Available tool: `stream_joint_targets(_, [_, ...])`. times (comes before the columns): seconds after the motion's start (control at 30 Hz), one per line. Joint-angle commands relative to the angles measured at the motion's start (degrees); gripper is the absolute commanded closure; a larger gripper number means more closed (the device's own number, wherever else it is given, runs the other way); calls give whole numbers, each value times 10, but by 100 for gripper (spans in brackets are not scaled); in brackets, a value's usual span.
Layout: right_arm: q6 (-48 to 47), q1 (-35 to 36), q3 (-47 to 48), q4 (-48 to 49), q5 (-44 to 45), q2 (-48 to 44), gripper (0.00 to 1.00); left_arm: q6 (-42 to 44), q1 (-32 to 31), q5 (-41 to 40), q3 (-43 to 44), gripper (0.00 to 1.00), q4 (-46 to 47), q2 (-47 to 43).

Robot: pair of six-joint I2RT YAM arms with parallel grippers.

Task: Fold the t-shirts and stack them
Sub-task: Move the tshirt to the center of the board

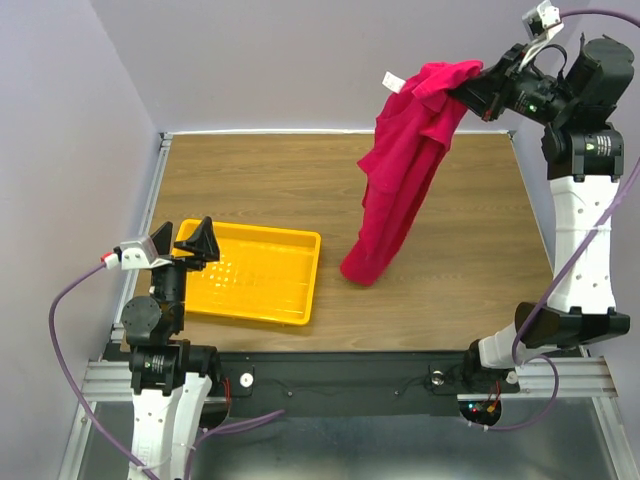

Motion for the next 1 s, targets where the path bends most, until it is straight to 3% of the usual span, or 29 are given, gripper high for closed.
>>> stream_joint_targets(0.0, [41, 4, -21, 93, -21, 4, 100, 4, 2, 8, -6, 2, 36, 7])
stream_joint_targets(0.27, [-32, 24, -218, 100, -38, -21, 100, 1, 2, 8, -6, 1, 38, 12])
stream_joint_targets(0.43, [-109, 135, -373, 91, 13, -37, 99, -17, 2, 0, -2, 2, 24, 41])
stream_joint_targets(0.6, [-157, 159, -488, 80, 91, -27, 95, -72, 2, 5, 2, 2, 6, 76])
stream_joint_targets(0.7, [-184, 159, -505, 71, 155, -24, 68, -116, 2, 41, -2, 1, 6, 103])
stream_joint_targets(0.73, [-193, 159, -511, 70, 168, -27, 49, -151, 2, 47, -4, 2, 4, 120])
stream_joint_targets(0.8, [-203, 159, -512, 69, 209, -34, 26, -178, 2, 79, -2, 1, -1, 141])
stream_joint_targets(0.83, [-212, 159, -514, 69, 222, -46, 3, -194, 2, 103, 1, 1, -11, 165])
stream_joint_targets(0.97, [-237, 151, -525, 70, 263, -74, 0, -226, 2, 155, 11, 2, -26, 214])
